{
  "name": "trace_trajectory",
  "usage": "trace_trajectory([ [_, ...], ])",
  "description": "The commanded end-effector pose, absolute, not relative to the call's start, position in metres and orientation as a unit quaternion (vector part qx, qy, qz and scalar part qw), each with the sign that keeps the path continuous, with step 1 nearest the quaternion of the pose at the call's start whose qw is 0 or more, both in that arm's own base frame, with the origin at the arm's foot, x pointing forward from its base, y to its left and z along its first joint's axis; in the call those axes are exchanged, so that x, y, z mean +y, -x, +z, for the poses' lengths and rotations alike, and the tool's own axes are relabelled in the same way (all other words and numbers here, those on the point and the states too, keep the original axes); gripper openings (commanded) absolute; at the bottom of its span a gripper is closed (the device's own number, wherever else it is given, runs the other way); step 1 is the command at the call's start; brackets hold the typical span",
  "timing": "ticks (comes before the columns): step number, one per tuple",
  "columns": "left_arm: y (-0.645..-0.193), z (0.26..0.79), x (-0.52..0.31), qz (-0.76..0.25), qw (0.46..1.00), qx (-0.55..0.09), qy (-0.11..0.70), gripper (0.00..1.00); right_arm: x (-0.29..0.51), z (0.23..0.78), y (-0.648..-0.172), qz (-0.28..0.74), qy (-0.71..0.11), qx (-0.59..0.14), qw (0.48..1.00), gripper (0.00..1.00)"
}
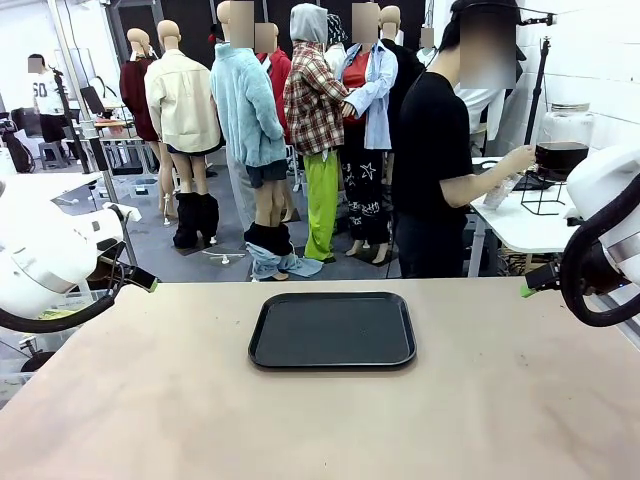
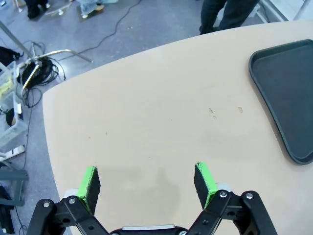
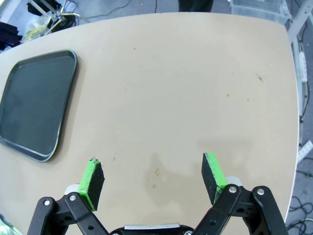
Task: Pour the drink into the iced cup.
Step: Open the gripper to release the iced cup you were holding.
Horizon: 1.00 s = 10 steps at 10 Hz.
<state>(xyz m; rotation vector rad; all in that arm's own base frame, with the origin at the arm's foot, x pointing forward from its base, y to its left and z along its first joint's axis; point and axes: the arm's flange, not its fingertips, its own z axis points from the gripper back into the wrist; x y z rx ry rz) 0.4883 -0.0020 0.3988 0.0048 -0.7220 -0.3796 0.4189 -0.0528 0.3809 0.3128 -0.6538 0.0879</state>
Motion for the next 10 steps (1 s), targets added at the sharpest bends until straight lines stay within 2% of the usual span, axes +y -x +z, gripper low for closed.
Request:
trace_trajectory([
  [1,-0.4869,0.3953,-0.002,-0.18,0.916,-0.358,-0.003,1.0,-0.0524,0.3791,-0.4182,0.046,-0.154,-0.324,0.932,1.0],
  [10,-0.4869,0.3953,-0.002,-0.18,0.916,-0.358,-0.003,1.0,-0.0524,0.3791,-0.4182,0.046,-0.154,-0.324,0.932,1.0],
])
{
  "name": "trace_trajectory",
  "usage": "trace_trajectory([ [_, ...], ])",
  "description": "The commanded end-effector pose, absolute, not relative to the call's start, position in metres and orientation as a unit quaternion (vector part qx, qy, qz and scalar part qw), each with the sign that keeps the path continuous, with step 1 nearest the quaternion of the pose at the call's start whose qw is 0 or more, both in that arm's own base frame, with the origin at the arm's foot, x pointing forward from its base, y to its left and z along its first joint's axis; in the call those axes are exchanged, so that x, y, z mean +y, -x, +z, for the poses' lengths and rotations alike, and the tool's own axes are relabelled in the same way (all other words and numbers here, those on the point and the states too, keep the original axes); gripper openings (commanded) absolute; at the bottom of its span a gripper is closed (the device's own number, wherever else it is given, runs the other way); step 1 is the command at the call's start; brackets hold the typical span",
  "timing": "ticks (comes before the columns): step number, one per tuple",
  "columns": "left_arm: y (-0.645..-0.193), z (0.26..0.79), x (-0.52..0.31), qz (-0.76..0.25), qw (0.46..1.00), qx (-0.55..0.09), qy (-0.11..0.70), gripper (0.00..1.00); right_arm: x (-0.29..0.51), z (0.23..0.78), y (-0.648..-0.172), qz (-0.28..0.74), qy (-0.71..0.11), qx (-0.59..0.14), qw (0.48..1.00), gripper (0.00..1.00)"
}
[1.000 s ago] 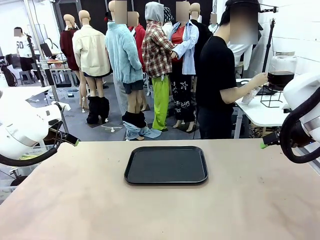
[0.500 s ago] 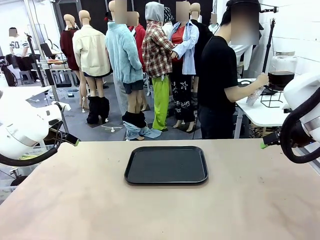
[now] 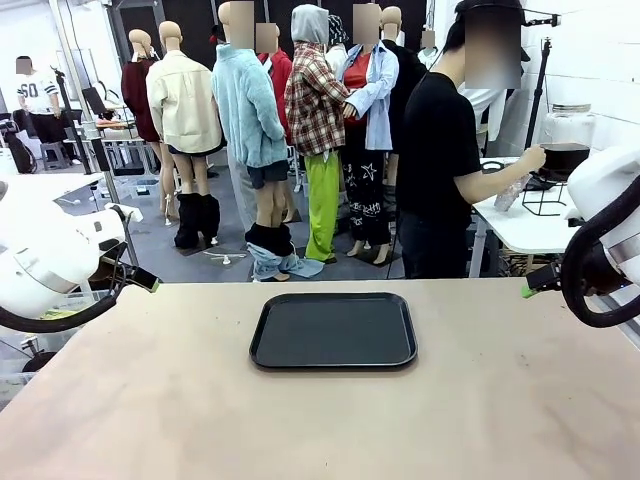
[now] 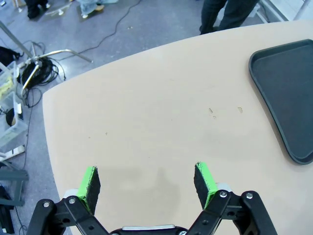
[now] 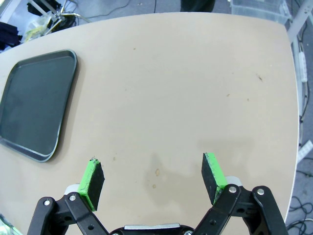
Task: Pour the drink into the iced cup.
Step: Open the gripper to release the iced cup you were holding.
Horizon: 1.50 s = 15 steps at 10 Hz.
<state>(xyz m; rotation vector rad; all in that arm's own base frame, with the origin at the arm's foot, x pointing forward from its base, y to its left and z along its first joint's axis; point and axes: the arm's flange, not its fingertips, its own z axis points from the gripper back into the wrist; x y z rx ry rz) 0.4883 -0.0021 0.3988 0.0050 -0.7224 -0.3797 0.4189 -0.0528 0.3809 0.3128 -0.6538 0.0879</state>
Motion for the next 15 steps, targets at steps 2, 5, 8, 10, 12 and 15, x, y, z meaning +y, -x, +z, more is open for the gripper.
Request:
trace_trajectory([
  [2,-0.4869,0.3953,-0.002,-0.18,0.916,-0.358,-0.003,1.0,-0.0524,0.3791,-0.4182,0.046,-0.154,-0.324,0.932,1.0],
  [5,-0.4869,0.3953,-0.002,-0.18,0.916,-0.358,-0.003,1.0,-0.0524,0.3791,-0.4182,0.046,-0.154,-0.324,0.932,1.0],
  [8,-0.4869,0.3953,-0.002,-0.18,0.916,-0.358,-0.003,1.0,-0.0524,0.3791,-0.4182,0.046,-0.154,-0.324,0.932,1.0],
  [10,-0.4869,0.3953,-0.002,-0.18,0.916,-0.358,-0.003,1.0,-0.0524,0.3791,-0.4182,0.046,-0.154,-0.324,0.932,1.0],
  [12,-0.4869,0.3953,-0.002,-0.18,0.916,-0.358,-0.003,1.0,-0.0524,0.3791,-0.4182,0.046,-0.154,-0.324,0.932,1.0],
  [15,-0.4869,0.3953,-0.002,-0.18,0.916,-0.358,-0.003,1.0,-0.0524,0.3791,-0.4182,0.046,-0.154,-0.324,0.932,1.0],
])
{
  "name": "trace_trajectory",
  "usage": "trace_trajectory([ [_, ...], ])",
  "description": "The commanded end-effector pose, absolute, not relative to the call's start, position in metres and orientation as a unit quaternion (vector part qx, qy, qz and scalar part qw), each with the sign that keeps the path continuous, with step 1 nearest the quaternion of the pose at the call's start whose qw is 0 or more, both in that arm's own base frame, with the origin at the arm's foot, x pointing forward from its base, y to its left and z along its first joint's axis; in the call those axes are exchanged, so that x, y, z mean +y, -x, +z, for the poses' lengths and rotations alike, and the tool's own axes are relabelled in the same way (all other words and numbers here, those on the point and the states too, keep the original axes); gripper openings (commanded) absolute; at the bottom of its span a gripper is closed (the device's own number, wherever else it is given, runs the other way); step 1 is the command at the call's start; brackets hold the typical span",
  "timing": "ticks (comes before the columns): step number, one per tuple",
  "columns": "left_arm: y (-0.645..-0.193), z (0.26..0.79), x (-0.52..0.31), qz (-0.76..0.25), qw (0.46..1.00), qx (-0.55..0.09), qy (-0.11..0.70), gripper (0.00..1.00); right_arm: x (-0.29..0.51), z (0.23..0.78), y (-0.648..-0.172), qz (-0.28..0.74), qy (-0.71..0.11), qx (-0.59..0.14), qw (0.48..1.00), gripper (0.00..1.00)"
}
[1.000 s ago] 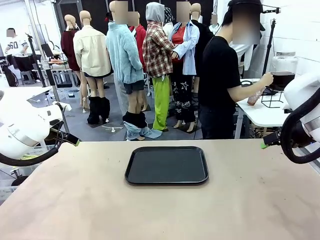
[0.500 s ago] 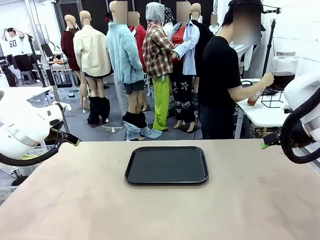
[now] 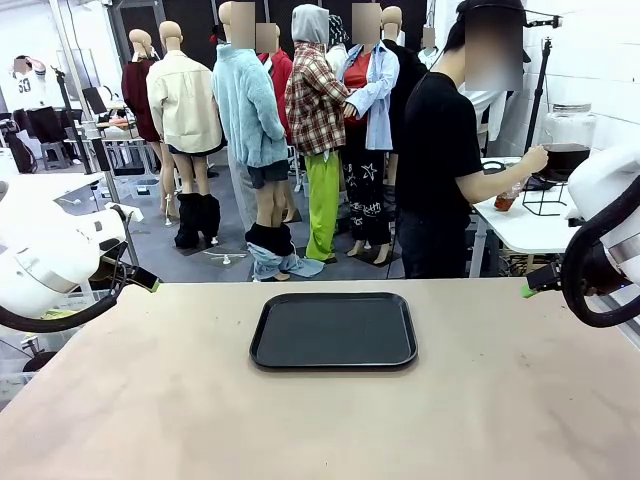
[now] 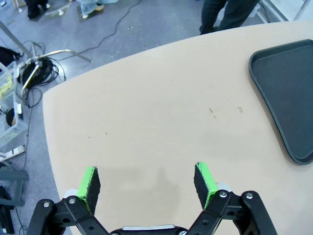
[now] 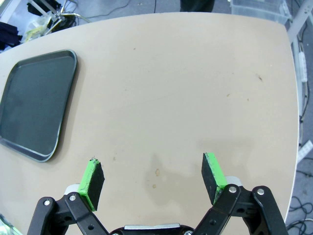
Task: Pour the drink into the iced cup.
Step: Open the gripper to release the iced cup you were holding.
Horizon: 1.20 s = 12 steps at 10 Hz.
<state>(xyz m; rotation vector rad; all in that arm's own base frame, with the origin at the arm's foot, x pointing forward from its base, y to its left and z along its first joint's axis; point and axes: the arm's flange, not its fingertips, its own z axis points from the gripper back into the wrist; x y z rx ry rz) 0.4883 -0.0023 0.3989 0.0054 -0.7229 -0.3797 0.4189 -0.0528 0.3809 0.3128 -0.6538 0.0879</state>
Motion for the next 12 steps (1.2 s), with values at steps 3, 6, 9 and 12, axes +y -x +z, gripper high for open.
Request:
trace_trajectory([
  [3,-0.4869,0.3953,-0.002,-0.18,0.916,-0.358,-0.003,1.0,-0.0524,0.3791,-0.4182,0.046,-0.154,-0.324,0.932,1.0],
  [6,-0.4869,0.3953,-0.002,-0.18,0.916,-0.358,-0.003,1.0,-0.0524,0.3791,-0.4182,0.046,-0.154,-0.324,0.932,1.0],
  [9,-0.4869,0.3953,-0.002,-0.18,0.916,-0.358,-0.003,1.0,-0.0524,0.3791,-0.4182,0.046,-0.154,-0.324,0.932,1.0],
  [12,-0.4869,0.3953,-0.002,-0.18,0.916,-0.358,-0.003,1.0,-0.0524,0.3791,-0.4182,0.046,-0.154,-0.324,0.932,1.0],
])
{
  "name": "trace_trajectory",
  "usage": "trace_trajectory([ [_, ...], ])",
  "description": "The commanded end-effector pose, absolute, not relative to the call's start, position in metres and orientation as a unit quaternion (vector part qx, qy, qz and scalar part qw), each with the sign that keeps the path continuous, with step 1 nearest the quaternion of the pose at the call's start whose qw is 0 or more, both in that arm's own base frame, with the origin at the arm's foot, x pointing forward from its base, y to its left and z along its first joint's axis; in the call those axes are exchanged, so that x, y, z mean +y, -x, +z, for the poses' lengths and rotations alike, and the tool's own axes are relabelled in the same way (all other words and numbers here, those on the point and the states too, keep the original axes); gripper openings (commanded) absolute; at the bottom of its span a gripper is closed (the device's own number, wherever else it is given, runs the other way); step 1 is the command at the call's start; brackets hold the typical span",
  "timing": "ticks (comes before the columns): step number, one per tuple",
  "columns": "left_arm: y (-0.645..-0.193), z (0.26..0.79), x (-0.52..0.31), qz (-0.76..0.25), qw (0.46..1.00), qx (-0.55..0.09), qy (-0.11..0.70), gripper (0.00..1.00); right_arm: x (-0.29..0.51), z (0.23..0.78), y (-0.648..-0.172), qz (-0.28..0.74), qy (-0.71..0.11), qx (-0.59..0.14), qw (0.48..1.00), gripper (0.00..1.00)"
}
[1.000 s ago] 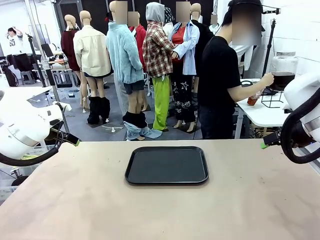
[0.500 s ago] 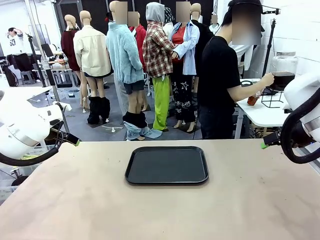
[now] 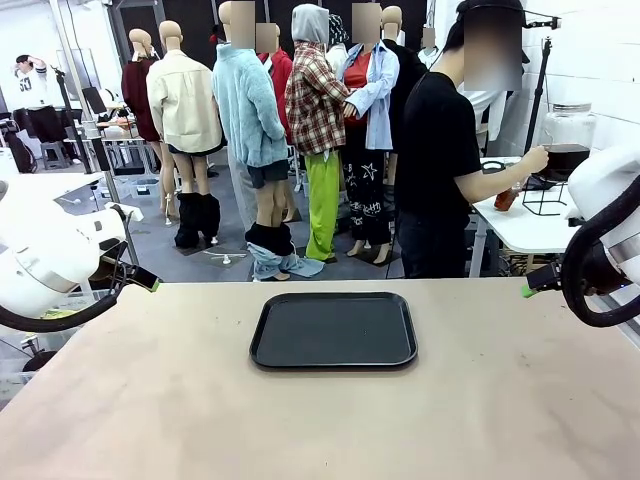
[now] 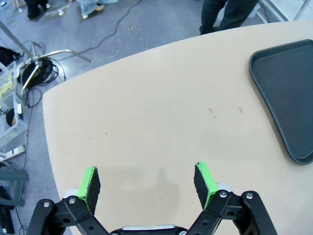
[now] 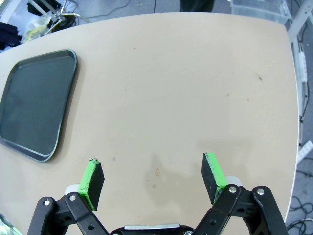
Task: Pour the drink into the iced cup.
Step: Open the gripper to release the iced cup you were holding.
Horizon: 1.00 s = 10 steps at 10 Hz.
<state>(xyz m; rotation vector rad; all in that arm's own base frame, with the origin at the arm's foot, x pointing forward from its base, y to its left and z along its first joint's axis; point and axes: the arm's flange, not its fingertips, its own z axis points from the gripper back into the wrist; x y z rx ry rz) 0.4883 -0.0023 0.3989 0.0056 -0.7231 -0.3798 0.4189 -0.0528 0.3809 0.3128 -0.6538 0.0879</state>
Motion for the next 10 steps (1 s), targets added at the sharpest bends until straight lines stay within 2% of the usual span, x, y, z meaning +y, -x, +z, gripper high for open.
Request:
trace_trajectory([
  [1,-0.4869,0.3953,-0.002,-0.18,0.916,-0.358,-0.003,1.0,-0.0524,0.3791,-0.4182,0.046,-0.154,-0.324,0.932,1.0],
  [10,-0.4869,0.3953,-0.002,-0.18,0.916,-0.358,-0.003,1.0,-0.0524,0.3791,-0.4182,0.046,-0.154,-0.324,0.932,1.0],
])
